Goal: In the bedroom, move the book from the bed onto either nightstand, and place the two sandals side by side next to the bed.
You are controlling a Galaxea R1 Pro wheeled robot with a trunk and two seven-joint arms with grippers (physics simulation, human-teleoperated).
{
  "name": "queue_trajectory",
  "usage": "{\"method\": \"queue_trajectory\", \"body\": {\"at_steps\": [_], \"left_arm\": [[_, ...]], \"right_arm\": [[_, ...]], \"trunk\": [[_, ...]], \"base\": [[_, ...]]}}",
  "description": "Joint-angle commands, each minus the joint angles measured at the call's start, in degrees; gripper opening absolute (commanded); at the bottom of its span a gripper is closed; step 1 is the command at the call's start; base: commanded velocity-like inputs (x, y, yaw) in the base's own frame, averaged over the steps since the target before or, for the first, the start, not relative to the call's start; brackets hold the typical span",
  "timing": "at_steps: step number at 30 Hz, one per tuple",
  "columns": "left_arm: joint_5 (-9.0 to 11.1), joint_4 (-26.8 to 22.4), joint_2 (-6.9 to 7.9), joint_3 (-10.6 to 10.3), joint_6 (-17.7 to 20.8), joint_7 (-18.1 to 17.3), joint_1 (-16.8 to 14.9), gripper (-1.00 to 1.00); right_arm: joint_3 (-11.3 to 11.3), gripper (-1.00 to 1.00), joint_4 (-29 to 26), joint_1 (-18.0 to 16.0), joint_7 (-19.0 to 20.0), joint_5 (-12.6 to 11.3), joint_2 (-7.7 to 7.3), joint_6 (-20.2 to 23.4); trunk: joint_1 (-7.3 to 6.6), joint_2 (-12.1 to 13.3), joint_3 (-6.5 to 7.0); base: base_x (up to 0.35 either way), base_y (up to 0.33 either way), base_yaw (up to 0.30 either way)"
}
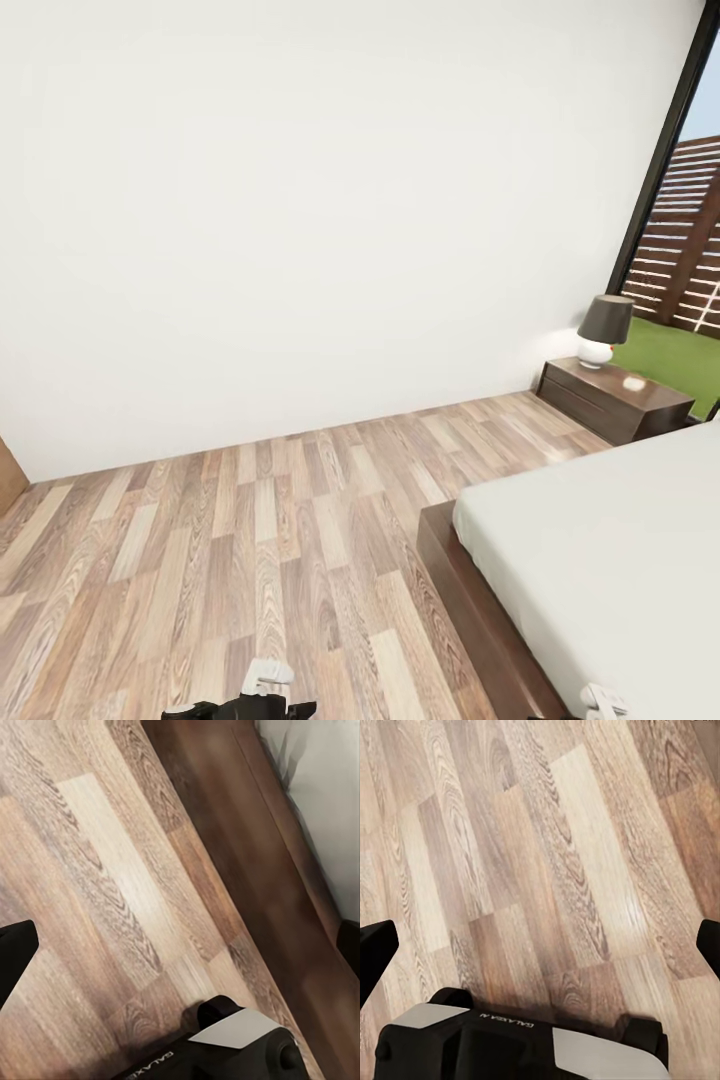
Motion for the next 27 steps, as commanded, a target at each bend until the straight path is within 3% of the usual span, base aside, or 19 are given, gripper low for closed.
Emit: {"method": "queue_trajectory", "body": {"at_steps": [1, 27], "left_arm": [[-0.35, -0.13, -0.05, 0.49, 0.49, -0.31, -0.02, 1.00], [-0.35, -0.13, -0.08, 0.49, 0.49, -0.27, -0.02, 1.00]], "right_arm": [[-0.08, 1.00, -0.01, -0.03, 0.20, -0.55, -0.01, 0.60], [-0.08, 1.00, 0.13, -0.03, -0.03, -0.32, 0.04, 0.52]], "trunk": [[-0.22, 0.37, 0.12], [-5.93, 10.80, 4.78]], "base": [[0.000, 0.000, 0.000], [0.000, 0.000, 0.000]]}}
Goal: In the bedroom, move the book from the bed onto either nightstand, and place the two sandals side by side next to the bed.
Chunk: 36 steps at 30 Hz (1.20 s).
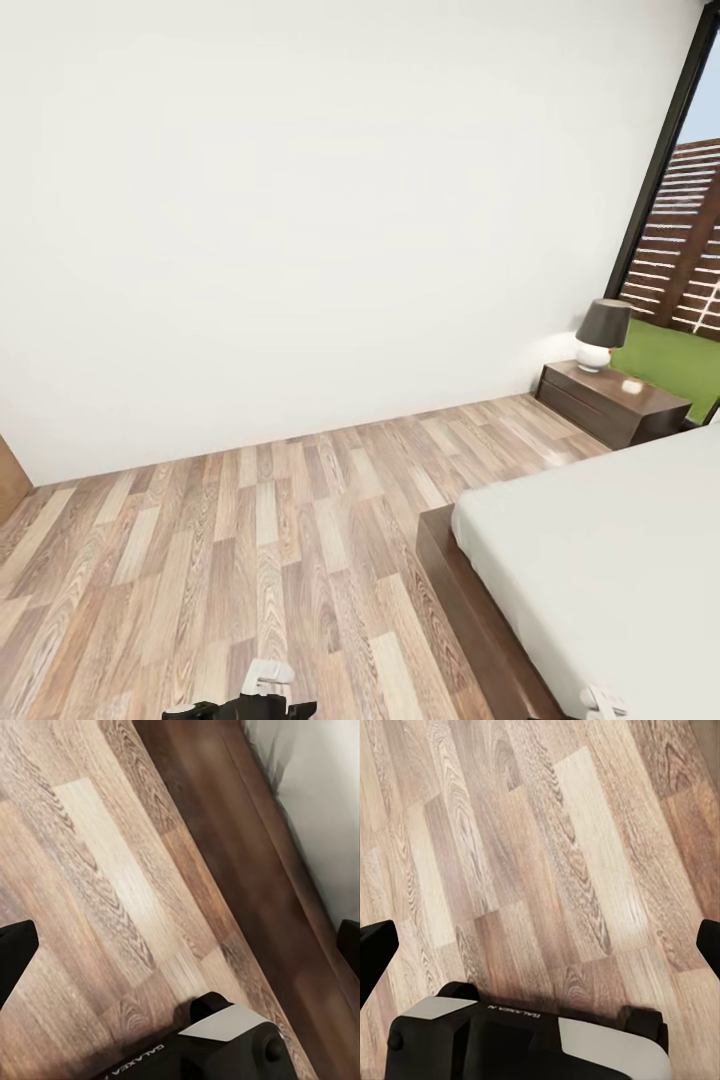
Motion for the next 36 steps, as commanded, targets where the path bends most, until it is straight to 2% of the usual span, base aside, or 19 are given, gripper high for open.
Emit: {"method": "queue_trajectory", "body": {"at_steps": [1, 36], "left_arm": [[-0.35, -0.13, -0.08, 0.49, 0.49, -0.33, -0.02, 1.00], [-0.35, -0.13, -0.11, 0.49, 0.49, -0.24, -0.02, 1.00]], "right_arm": [[-0.11, 1.00, 0.01, -0.03, 0.19, -0.53, -0.01, 0.59], [-0.11, 1.00, -0.07, -0.03, 0.00, -0.77, -0.01, 0.50]], "trunk": [[-0.22, 0.36, 0.11], [-7.91, 14.40, 6.39]], "base": [[0.000, 0.000, 0.000], [0.000, 0.000, 0.000]]}}
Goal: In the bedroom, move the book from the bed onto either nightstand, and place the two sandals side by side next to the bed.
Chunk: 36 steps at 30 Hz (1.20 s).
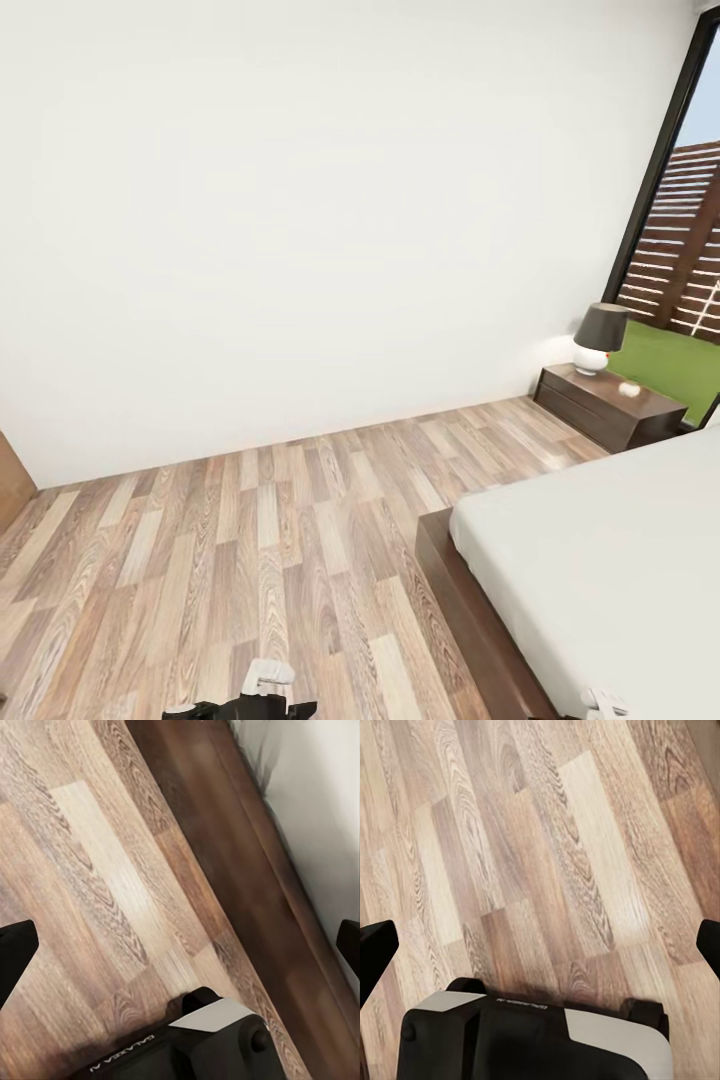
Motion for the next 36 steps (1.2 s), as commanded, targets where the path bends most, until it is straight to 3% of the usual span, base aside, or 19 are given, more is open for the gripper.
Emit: {"method": "queue_trajectory", "body": {"at_steps": [1, 36], "left_arm": [[-0.35, -0.13, -0.05, 0.49, 0.49, -0.33, -0.02, 1.00], [-0.35, -0.13, -0.05, 0.48, 0.49, -0.27, -0.02, 1.00]], "right_arm": [[-0.09, 1.00, -0.01, -0.03, 0.20, -0.55, -0.01, 0.59], [-0.09, 1.00, 0.00, -0.03, 0.20, -0.55, -0.01, 0.67]], "trunk": [[-0.21, 0.34, 0.09], [-7.87, 14.33, 6.35]], "base": [[0.000, 0.000, 0.000], [0.000, 0.000, 0.000]]}}
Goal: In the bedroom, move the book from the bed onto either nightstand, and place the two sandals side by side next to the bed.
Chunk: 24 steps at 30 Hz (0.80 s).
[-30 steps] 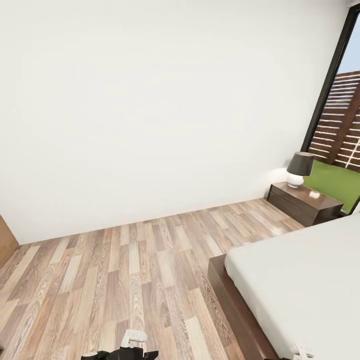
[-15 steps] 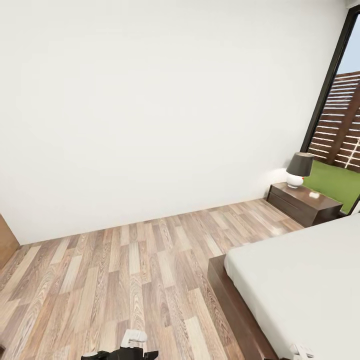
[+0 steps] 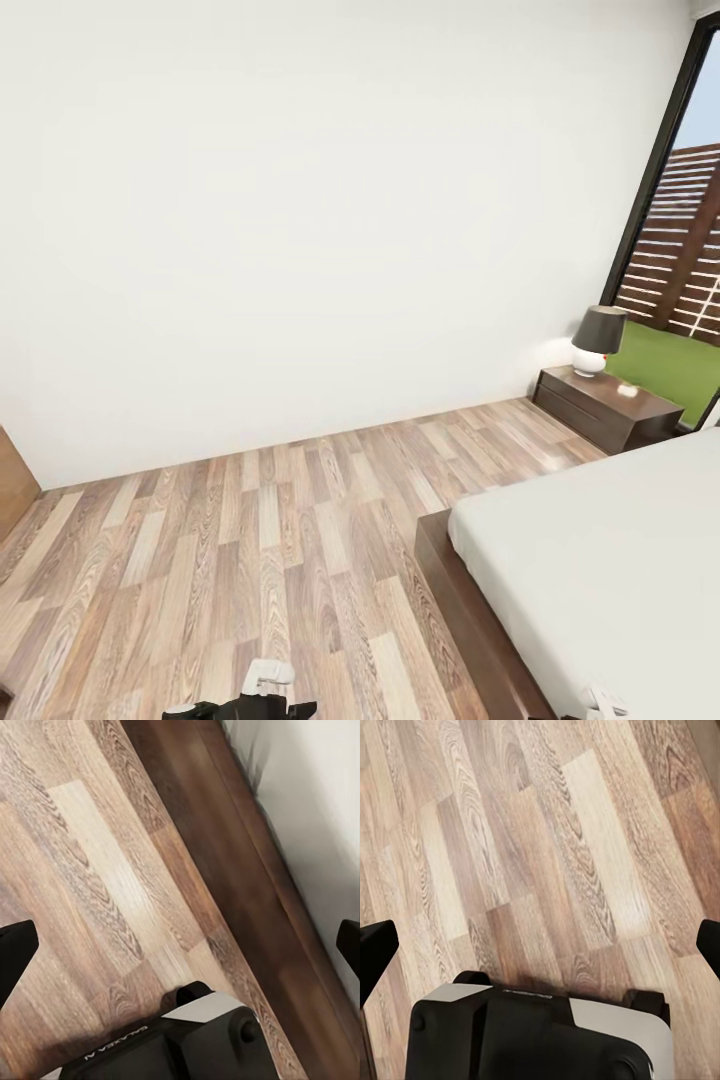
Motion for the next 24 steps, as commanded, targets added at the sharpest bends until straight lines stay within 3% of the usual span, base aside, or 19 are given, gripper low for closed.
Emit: {"method": "queue_trajectory", "body": {"at_steps": [1, 24], "left_arm": [[-0.35, -0.13, -0.05, 0.49, 0.49, -0.33, -0.03, 1.00], [-0.35, -0.13, -0.05, 0.50, 0.44, -0.39, -0.03, 1.00]], "right_arm": [[-0.10, 1.00, -0.01, -0.04, 0.20, -0.55, -0.01, 0.60], [-0.15, 1.00, -0.03, -0.04, 0.25, -0.61, -0.08, 0.60]], "trunk": [[0.03, -0.11, -0.13], [0.03, -0.11, -0.13]], "base": [[0.000, 0.000, 0.000], [0.000, 0.000, 0.000]]}}
